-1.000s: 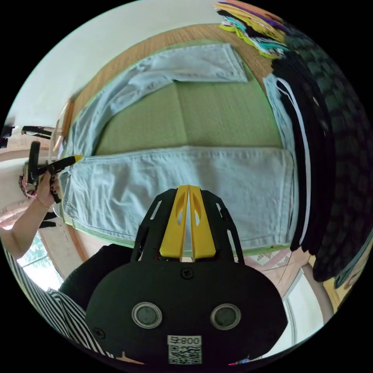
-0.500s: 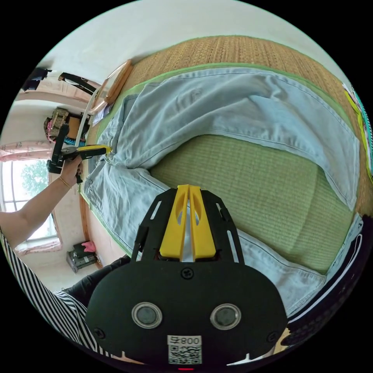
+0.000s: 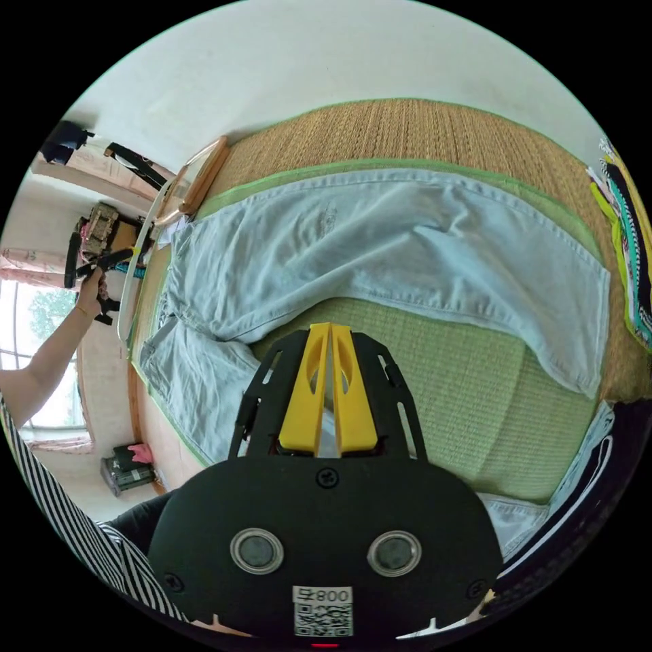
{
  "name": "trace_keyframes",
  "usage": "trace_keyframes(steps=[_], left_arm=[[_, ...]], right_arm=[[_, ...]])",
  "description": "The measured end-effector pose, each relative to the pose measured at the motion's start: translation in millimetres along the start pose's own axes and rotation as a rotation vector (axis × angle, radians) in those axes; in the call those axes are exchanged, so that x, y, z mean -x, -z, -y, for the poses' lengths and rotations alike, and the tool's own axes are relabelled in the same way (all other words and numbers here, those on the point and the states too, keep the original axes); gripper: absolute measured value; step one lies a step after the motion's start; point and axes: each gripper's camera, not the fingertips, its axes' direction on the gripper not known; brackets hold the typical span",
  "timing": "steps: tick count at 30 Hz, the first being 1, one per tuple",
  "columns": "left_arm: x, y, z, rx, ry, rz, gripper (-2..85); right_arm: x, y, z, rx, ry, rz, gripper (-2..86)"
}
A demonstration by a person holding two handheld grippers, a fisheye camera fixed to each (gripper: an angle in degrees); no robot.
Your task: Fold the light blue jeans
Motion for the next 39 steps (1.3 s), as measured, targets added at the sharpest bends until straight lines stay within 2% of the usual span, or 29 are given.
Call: trace_keyframes(steps=[2, 4, 7, 10, 12, 16, 21, 25, 28, 32, 36, 39], left_arm=[[-26.4, -46.2, -19.1, 0.134, -0.100, -0.104, 1.1], [-41.4, -81.2, -33.4, 0.246, -0.143, -0.129, 0.6], [-48.3, -115.5, -51.5, 0.330, -0.189, -0.070, 0.2], [-27.7, -124.0, -57.2, 0.329, -0.141, -0.123, 0.0], [-15.3, -128.6, -57.9, 0.346, -0.109, -0.138, 0.0], [-7.2, -136.4, -61.3, 0.375, -0.162, -0.055, 0.0], [11.7, -150.2, -68.1, 0.418, -0.102, -0.038, 0.0], [10.8, -150.6, -62.3, 0.410, -0.065, 0.011, 0.1], [2.7, -143.7, -59.8, 0.337, -0.068, -0.048, 0.1], [3.1, -175.5, -70.2, 0.469, -0.096, 0.028, 0.1], [9.2, -175.3, -75.0, 0.454, -0.044, 0.029, 0.0], [10.9, -174.4, -79.9, 0.444, -0.055, 0.038, 0.0]], right_arm=[[0.8, 7.2, 22.9, -0.013, 0.012, -0.105, 0.0], [-4.2, 11.2, 38.6, -0.014, -0.015, -0.189, 0.0], [-17.6, 24.6, 50.7, -0.028, -0.080, -0.204, 0.0], [-29.2, 23.5, 48.5, 0.016, -0.115, -0.243, 0.1], [-31.2, 32.5, 43.9, -0.033, -0.116, -0.162, 0.1], [-14.8, 45.0, 33.8, 0.052, -0.105, -0.115, 0.1], [10.5, 57.7, 8.5, 0.095, -0.069, -0.101, 0.1], [16.7, 85.1, 7.9, 0.035, -0.123, -0.099, 0.1], [18.1, 108.7, 7.4, -0.053, -0.156, -0.077, 0.1], [27.8, 95.1, 19.8, 0.035, -0.123, -0.116, 0.1], [48.2, 107.4, 25.5, 0.014, -0.117, -0.128, 0.0], [75.9, 116.4, 33.7, -0.024, -0.097, -0.044, 0.0]])
